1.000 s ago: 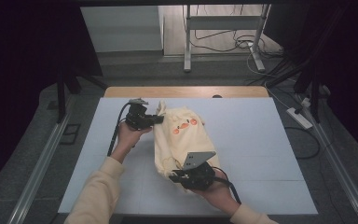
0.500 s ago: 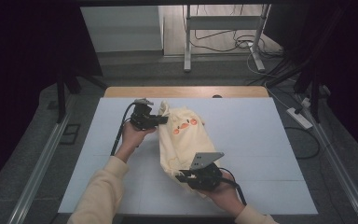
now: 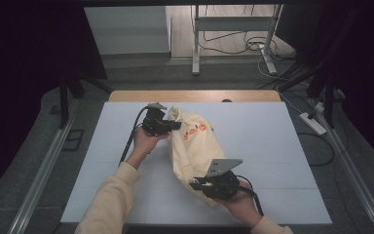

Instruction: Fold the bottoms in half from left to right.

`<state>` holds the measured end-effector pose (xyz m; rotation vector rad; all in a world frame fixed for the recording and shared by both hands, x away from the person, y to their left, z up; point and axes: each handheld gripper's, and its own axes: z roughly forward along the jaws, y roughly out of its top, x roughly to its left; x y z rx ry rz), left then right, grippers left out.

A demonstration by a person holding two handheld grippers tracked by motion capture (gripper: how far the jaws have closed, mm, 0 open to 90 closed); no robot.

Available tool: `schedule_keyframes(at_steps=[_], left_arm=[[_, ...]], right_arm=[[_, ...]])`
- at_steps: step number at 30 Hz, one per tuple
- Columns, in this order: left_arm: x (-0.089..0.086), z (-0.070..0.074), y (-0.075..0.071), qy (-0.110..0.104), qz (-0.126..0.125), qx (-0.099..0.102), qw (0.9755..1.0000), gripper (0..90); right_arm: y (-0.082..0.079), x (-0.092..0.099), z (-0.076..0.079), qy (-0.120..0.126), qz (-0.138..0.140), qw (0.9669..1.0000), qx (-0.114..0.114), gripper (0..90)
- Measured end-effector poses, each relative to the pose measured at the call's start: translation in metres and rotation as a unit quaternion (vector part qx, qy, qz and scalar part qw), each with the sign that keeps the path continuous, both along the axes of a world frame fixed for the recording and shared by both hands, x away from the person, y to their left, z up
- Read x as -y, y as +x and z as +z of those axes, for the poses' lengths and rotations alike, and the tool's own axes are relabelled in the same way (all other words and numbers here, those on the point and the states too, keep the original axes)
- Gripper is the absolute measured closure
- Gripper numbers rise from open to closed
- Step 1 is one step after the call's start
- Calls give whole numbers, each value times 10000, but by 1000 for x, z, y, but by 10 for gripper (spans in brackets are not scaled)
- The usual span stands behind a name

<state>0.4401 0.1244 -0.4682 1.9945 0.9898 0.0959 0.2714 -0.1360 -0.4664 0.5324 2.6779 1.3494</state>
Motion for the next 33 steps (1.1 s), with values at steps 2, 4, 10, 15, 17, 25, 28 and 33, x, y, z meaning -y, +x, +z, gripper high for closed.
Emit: schedule_keyframes(at_steps=[2,4,10,15,17,25,28,33], left_arm=[[3,-1,1,4,-4,-11,10000,814],[6,-2,2,4,-11,-22,10000,814],[15,-3,5,35,-47,-52,10000,813],[22,-4,9,34,-76,-92,9999,812],[26,-5,10,60,-96,-98,9999,812],[38,-9,14,130,-116,-115,9998,810],[41,-10,15,142,-117,-92,9998,810],[47,-12,17,191,-141,-110,9997,810]], right_arm=[[0,3,0,-2,-26,10000,-2,785],[0,6,1,5,-51,10000,8,785],[0,16,2,50,-155,9999,4,786],[0,24,3,65,-236,9997,-15,786],[0,26,3,55,-245,9997,-27,787],[2,37,1,38,-357,9993,-68,787],[3,40,0,36,-403,9991,-96,787],[3,43,-1,11,-426,9990,-112,788]])
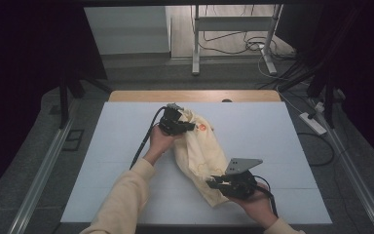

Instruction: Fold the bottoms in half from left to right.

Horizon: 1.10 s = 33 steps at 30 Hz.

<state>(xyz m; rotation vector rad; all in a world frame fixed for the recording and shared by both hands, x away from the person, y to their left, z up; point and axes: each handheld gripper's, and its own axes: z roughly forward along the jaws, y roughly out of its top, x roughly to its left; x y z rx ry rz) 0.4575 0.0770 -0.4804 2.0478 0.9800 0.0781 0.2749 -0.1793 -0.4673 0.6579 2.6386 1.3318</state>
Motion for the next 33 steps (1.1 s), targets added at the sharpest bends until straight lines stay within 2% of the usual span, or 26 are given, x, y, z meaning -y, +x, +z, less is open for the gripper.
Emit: schedule_keyframes(at_steps=[13,22,33], left_arm=[[14,-7,4,96,-39,-59,9999,807],[26,-14,9,194,-58,-107,9997,806],[30,-18,10,307,-76,-92,9995,800]], right_arm=[[1,15,-2,-43,-173,9998,-49,789],[3,23,-6,-161,-256,9995,-128,790],[5,28,-11,-291,-322,9989,-172,789]])
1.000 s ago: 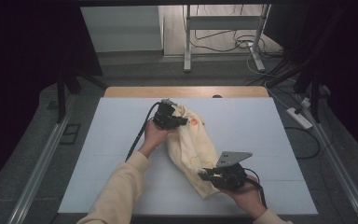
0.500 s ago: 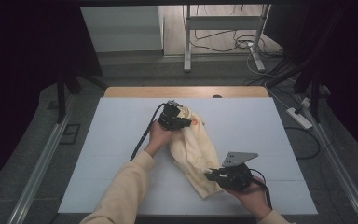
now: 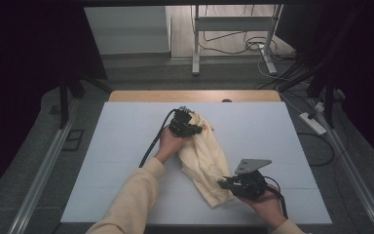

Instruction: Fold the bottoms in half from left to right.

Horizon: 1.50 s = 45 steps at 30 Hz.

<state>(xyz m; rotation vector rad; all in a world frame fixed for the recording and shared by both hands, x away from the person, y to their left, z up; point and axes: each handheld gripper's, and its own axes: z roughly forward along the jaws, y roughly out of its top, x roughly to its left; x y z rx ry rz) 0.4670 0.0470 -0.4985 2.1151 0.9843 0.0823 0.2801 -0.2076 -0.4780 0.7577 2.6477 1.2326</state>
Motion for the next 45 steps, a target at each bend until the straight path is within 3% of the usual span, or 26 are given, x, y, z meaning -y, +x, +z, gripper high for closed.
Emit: schedule_keyframes(at_steps=[15,24,26,32,37,45], left_arm=[[8,-10,3,-15,-12,-97,10000,782],[8,-9,2,-12,-12,-60,10000,767],[7,-6,0,-55,-13,20,10000,695],[2,9,-12,-21,45,360,9993,465],[-10,20,-25,-25,48,546,9985,392],[-31,26,-45,61,46,675,9977,357]], right_arm=[[2,7,-5,-123,-81,9998,-91,788],[2,7,-5,-133,-76,9998,-92,785],[2,7,-5,-119,-85,9999,-73,767],[3,9,-2,-35,-210,9998,58,561],[3,11,4,36,-427,9985,345,451],[9,13,9,70,-569,9973,465,444]])
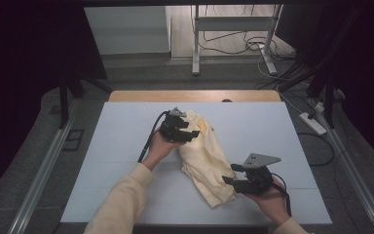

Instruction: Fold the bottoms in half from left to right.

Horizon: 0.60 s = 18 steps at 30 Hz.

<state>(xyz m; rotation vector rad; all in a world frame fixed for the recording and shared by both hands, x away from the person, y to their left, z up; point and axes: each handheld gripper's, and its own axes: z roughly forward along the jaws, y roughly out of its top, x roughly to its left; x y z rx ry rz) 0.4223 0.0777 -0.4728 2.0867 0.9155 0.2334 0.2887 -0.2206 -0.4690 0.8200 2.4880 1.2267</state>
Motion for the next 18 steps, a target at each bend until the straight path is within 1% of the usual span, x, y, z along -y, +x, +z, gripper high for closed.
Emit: schedule_keyframes(at_steps=[1,3,7,8,10,14,18], left_arm=[[-3,0,-2,25,-3,24,10000,355],[-8,0,-6,-35,23,6,10000,353],[-16,0,-13,-3,34,8,10000,350],[-18,1,-15,24,34,30,10000,346],[-22,2,-20,-13,34,61,10000,346],[-30,3,-29,-18,36,85,10000,345],[-36,2,-34,-48,74,80,9999,344]], right_arm=[[1,0,1,-6,-10,10000,4,444],[4,-2,3,-5,-15,10000,12,445],[10,-5,9,-22,-1,10000,87,444],[11,-6,10,-4,-2,9999,101,444],[15,-8,13,-36,-17,9999,131,443],[22,-12,18,13,25,10000,83,443],[28,-24,19,-132,163,9998,31,443]])
